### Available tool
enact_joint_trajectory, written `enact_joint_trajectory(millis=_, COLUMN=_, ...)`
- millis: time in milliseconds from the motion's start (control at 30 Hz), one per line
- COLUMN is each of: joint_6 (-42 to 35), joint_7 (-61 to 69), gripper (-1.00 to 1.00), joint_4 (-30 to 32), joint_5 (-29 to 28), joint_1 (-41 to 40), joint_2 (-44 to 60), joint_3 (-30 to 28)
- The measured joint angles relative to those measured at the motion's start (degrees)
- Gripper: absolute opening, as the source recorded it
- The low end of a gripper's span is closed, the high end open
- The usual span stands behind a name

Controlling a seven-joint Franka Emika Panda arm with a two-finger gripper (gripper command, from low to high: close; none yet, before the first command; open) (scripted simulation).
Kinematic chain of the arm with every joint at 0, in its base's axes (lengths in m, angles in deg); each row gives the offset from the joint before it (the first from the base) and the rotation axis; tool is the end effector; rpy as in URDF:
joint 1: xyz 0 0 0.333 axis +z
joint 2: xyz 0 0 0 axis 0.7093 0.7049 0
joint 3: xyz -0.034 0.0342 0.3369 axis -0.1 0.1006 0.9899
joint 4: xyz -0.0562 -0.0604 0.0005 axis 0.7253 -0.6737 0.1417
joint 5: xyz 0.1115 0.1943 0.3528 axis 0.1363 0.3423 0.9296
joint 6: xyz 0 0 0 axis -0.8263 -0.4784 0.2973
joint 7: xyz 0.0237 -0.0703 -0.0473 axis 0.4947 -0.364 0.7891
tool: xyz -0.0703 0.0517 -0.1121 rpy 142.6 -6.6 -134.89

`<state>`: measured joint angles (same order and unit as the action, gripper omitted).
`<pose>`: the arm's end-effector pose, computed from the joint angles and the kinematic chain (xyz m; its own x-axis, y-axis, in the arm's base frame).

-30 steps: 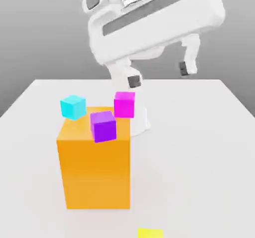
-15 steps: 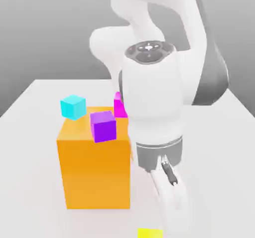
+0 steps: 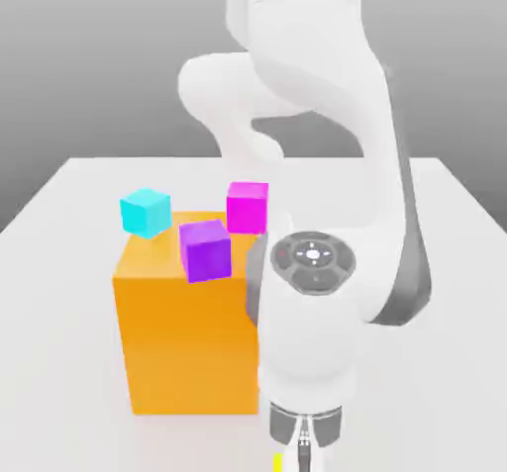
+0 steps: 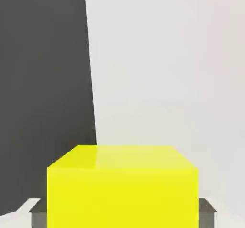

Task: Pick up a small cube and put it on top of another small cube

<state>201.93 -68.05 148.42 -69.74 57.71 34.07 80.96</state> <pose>0.5596 0.0503 0.1282 -0.7600 -0.6499 -0.0025 -0.6499 0.7600 -0.0037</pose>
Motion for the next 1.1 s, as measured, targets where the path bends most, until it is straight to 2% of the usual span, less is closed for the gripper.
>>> enact_joint_trajectory(millis=133, joint_6=-4.5, joint_7=2.0, gripper=-1.0, joint_4=1.4, joint_5=-0.6, joint_1=-0.6, joint_2=-5.0, joint_3=-0.1)
enact_joint_trajectory(millis=367, joint_6=-11.1, joint_7=24.4, gripper=-1.0, joint_4=6.2, joint_5=1.7, joint_1=-3.2, joint_2=-15.3, joint_3=5.0)
enact_joint_trajectory(millis=600, joint_6=-18.1, joint_7=43.6, gripper=-1.0, joint_4=11.5, joint_5=1.2, joint_1=-2.9, joint_2=-28.8, joint_3=5.7)
enact_joint_trajectory(millis=767, joint_6=-23.0, joint_7=54.4, gripper=-1.0, joint_4=15.4, joint_5=-2.5, joint_1=-2.4, joint_2=-39.1, joint_3=5.1)
enact_joint_trajectory(millis=1000, joint_6=-29.9, joint_7=66.5, gripper=-1.0, joint_4=20.8, joint_5=-11.4, joint_1=-2.7, joint_2=-53.7, joint_3=5.6)
enact_joint_trajectory(millis=1100, joint_6=-35.0, joint_7=71.3, gripper=-1.0, joint_4=22.6, joint_5=-12.2, joint_1=-3.2, joint_2=-60.0, joint_3=4.0)
